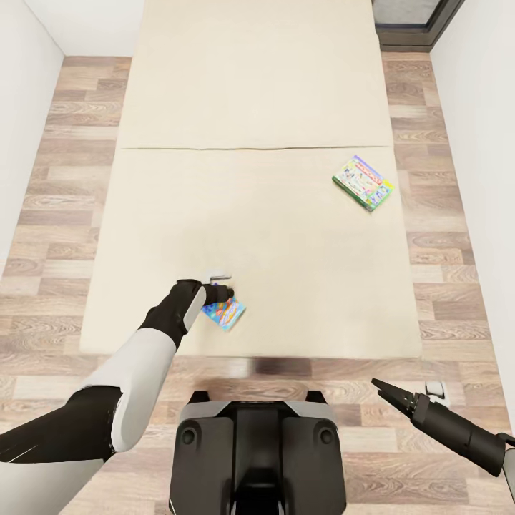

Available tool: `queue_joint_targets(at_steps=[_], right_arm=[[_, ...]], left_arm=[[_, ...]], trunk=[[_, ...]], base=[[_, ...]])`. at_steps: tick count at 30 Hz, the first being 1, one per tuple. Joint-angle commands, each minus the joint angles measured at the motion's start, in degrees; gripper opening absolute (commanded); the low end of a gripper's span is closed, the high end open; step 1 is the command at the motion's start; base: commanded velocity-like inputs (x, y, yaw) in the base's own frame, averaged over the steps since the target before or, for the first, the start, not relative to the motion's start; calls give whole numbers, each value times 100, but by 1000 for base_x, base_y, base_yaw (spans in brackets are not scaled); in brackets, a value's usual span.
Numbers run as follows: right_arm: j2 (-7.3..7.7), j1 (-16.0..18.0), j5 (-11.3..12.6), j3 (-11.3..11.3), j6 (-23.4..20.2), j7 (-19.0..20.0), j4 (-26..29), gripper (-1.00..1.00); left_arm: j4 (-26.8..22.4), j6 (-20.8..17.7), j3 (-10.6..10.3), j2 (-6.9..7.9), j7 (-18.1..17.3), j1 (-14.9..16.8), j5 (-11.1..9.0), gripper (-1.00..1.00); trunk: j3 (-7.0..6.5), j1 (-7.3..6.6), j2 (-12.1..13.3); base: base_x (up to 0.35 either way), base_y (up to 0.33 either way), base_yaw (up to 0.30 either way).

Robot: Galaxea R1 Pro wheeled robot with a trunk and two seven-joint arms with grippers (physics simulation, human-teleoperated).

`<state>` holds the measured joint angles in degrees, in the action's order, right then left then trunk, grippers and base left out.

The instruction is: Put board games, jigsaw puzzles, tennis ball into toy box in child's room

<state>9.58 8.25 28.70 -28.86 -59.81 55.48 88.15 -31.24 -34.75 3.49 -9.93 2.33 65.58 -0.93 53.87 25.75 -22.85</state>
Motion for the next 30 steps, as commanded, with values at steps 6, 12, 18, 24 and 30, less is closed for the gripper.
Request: queue_joint_targets(at_steps=[6,12,18,24,30], right_arm=[[0,4,-16,-5,-19,33,1,100],[0,4,-14,-5,-19,33,1,100],[0,4,-14,-5,-19,33,1,100],[0,6,-14,-5,-19,33,1,100],[0,6,-14,-5,-19,33,1,100]], left_arm=[[48,-41,38,-7,31,-2,-39,100],[48,-41,38,-7,31,-2,-39,100],[48,-41,38,-7,31,-2,-39,100],[48,-41,38,-7,32,-2,-39,100],[48,-41,38,-7,31,-2,-35,100]], trunk=[[7,3,-7],[7,3,-7],[7,3,-7],[7,3,-7],[7,3,-7]], base=[[-69,-1,0],[-129,-110,0],[-74,-68,0],[-28,-23,0],[-96,-75,0]])
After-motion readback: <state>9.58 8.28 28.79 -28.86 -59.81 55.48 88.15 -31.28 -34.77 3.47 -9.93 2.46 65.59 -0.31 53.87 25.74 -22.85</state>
